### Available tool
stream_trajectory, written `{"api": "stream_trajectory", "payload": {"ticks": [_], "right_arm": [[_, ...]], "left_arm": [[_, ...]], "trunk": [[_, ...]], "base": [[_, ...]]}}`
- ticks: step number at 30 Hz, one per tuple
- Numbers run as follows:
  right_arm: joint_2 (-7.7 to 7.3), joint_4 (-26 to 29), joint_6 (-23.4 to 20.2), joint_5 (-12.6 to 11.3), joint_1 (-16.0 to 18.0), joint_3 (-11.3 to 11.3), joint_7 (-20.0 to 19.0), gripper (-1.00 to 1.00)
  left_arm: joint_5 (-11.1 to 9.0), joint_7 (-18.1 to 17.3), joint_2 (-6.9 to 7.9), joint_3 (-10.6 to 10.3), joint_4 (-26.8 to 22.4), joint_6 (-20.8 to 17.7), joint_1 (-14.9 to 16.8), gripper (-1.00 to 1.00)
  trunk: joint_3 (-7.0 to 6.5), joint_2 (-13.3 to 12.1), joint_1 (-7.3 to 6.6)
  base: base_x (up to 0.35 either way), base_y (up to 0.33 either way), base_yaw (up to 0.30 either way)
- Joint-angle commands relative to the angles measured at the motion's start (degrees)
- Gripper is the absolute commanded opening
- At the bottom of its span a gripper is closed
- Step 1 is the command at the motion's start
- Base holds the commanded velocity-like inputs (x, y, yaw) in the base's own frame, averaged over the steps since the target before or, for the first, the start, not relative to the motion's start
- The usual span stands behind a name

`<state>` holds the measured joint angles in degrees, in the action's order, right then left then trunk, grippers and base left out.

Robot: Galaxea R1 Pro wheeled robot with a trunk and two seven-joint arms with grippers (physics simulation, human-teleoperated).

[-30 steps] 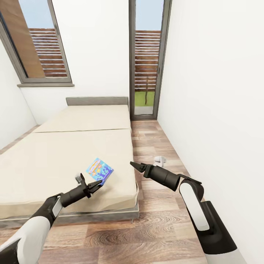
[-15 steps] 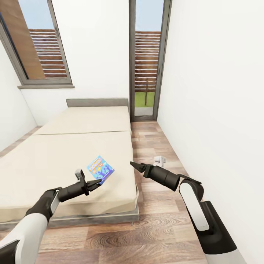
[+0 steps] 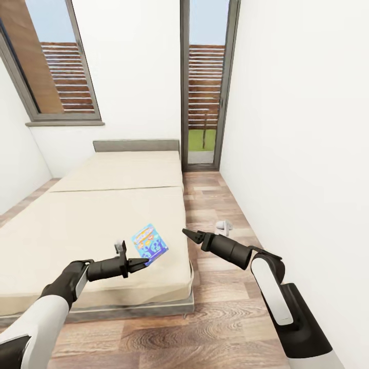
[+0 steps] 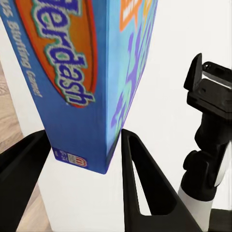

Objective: Put all the toys in the child's room - the three board games (two on the bed and one on the table), the two jigsaw puzzles on the table, and the tennis ball on the table - inside the toy box on the table in the child's room.

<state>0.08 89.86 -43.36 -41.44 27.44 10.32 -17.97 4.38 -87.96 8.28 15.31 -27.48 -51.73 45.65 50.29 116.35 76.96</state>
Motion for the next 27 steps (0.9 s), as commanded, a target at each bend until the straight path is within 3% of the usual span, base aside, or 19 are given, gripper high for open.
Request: {"api": "stream_trajectory", "payload": {"ticks": [1, 9, 27], "right_arm": [[-0.01, 0.0, -0.2, 0.0, -1.1, -0.1, -0.1, 1.00], [0.06, 0.0, -0.1, 0.0, -5.5, -0.2, -0.2, 1.00], [0.52, 0.0, -0.1, 0.1, -5.9, -0.4, -0.2, 1.00]], "left_arm": [[0.6, -0.9, -0.02, 0.0, 0.0, -0.5, 0.0, -1.00], [0.6, -2.0, 0.60, -0.3, 0.0, -0.6, 0.1, -1.00], [0.5, -2.0, 0.74, -0.3, 0.0, -0.5, 0.1, -1.00]], "trunk": [[-0.13, -0.4, -0.23], [-1.57, -3.6, -1.99], [-4.80, -10.8, -5.94]], "base": [[0.000, 0.000, 0.000], [0.000, 0.000, 0.000], [0.000, 0.000, 0.000]]}}
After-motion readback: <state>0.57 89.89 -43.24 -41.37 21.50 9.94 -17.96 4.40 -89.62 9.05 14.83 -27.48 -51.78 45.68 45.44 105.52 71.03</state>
